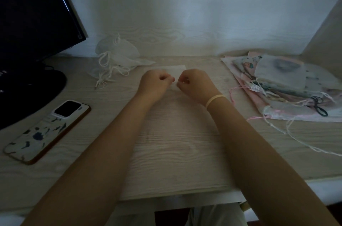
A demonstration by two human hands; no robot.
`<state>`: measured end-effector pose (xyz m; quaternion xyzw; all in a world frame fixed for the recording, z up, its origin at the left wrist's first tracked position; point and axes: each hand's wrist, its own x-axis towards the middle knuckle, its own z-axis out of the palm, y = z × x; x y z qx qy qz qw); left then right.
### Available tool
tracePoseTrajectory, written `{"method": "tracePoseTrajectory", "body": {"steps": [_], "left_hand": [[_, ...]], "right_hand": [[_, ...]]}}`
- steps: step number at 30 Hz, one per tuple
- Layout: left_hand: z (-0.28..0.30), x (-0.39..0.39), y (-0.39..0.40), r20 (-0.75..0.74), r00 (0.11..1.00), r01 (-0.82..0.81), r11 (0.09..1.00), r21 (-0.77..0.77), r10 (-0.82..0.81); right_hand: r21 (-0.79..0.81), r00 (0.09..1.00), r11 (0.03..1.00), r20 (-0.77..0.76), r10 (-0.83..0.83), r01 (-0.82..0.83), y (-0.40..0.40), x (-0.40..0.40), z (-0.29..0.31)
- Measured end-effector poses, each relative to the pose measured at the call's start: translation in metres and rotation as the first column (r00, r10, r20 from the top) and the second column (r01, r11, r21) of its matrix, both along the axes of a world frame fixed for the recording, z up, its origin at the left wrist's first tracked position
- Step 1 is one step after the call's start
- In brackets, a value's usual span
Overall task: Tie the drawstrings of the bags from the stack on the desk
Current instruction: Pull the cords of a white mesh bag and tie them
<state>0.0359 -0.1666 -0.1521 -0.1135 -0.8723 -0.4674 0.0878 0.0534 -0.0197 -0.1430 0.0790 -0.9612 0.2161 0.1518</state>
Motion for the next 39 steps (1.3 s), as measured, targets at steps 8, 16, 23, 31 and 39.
{"method": "tracePoseTrajectory", "body": {"steps": [8, 16, 23, 31, 39], "left_hand": [[0.001, 0.005, 0.002, -0.039, 0.993, 0.103, 0.975, -0.195, -0.113], [0.008, 0.005, 0.001, 0.240, 0.956, 0.107, 0.962, 0.252, -0.169], [0.009, 0.000, -0.004, 0.428, 0.857, 0.009, 0.838, 0.546, -0.288], [0.012, 0.003, -0.008, 0.272, 0.949, 0.045, 0.922, 0.385, -0.160], [0.005, -0.002, -0.007, 0.055, 0.984, 0.155, 0.963, 0.220, -0.171]], "right_hand": [[-0.667, 0.981, 0.733, 0.012, 0.193, -0.136, -0.004, 0.012, 0.018], [-0.633, 0.987, 0.760, -0.053, 0.150, -0.149, 0.000, 0.002, 0.011], [-0.327, 0.991, 0.937, -0.094, 0.097, -0.123, -0.002, 0.001, 0.003], [-0.338, 0.995, 0.938, -0.087, 0.050, -0.076, 0.003, -0.005, 0.000], [-0.504, 0.985, 0.847, -0.075, 0.153, -0.169, -0.006, 0.001, 0.002]]}}
